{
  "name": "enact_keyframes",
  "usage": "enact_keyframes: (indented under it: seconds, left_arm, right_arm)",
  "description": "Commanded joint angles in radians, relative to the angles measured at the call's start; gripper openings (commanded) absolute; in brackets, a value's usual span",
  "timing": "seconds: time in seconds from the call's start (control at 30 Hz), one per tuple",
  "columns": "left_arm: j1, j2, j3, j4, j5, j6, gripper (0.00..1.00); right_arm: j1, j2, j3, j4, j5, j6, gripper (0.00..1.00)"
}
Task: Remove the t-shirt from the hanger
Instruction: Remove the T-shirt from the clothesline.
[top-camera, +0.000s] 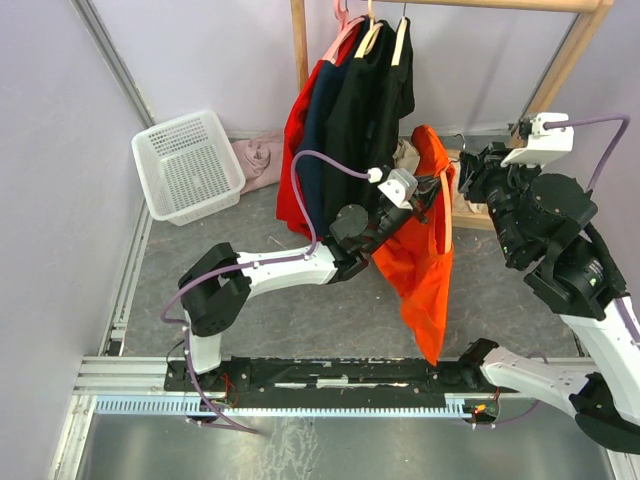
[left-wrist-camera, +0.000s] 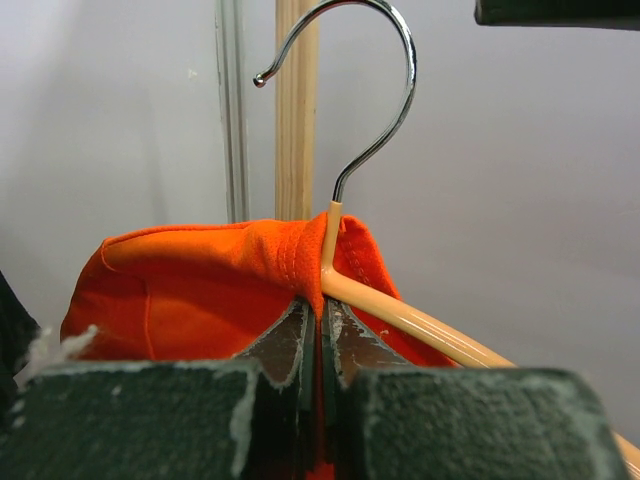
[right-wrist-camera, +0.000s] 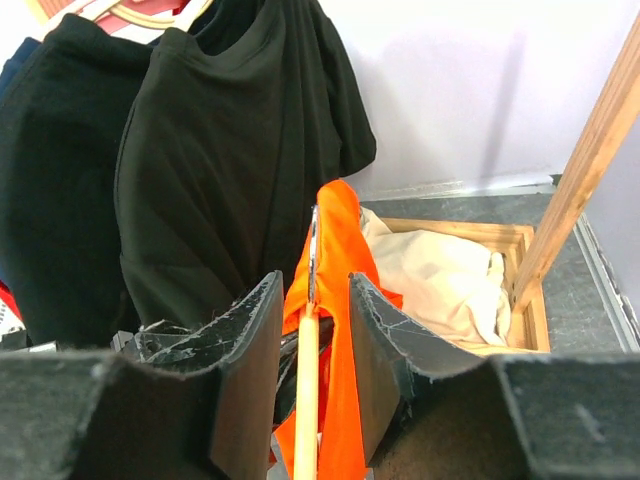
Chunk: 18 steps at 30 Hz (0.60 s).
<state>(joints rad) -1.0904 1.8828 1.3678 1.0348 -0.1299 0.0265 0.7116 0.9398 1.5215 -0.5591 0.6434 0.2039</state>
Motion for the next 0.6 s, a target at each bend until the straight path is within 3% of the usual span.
enact_keyframes:
  seconds: [0.0,0.57]
  left_arm:
    - [-0.005,-0.076,0.013,0.078,-0.018,-0.002,0.03]
    - [-0.006,-0.082,0.020,0.069,-0.013,-0.004,0.03]
  right_arm:
    - [0.002,-0.008,0.071,-0.031,0.048,0.045,0.40]
    - [0.003,0.081,0.102,-0.056,0.019,0.042,0.42]
